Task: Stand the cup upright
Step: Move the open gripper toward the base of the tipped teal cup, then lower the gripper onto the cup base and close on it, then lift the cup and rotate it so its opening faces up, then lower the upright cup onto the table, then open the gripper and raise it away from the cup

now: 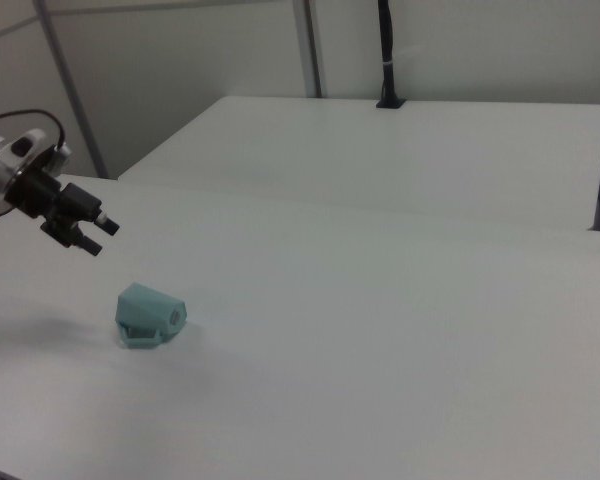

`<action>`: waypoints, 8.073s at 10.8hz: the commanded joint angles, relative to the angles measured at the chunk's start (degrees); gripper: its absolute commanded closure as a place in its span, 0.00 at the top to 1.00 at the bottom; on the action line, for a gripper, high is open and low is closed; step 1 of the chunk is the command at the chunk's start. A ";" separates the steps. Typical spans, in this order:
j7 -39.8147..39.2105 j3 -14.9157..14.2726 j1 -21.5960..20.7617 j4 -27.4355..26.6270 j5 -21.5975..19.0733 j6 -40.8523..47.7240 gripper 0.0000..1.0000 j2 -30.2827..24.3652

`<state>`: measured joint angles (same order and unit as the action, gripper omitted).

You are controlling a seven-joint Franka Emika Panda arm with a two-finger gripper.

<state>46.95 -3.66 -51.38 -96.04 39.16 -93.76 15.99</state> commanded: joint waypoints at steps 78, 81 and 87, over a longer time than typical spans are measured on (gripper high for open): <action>-24.72 -5.13 34.77 -31.68 -36.34 -41.71 0.68 -17.56; -24.54 -5.04 33.81 -23.89 -36.61 -28.90 1.00 -22.57; -42.24 -5.39 33.27 -6.98 -38.89 -7.36 1.00 -22.85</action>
<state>16.91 -8.32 -18.27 -106.34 1.64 -109.70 -7.84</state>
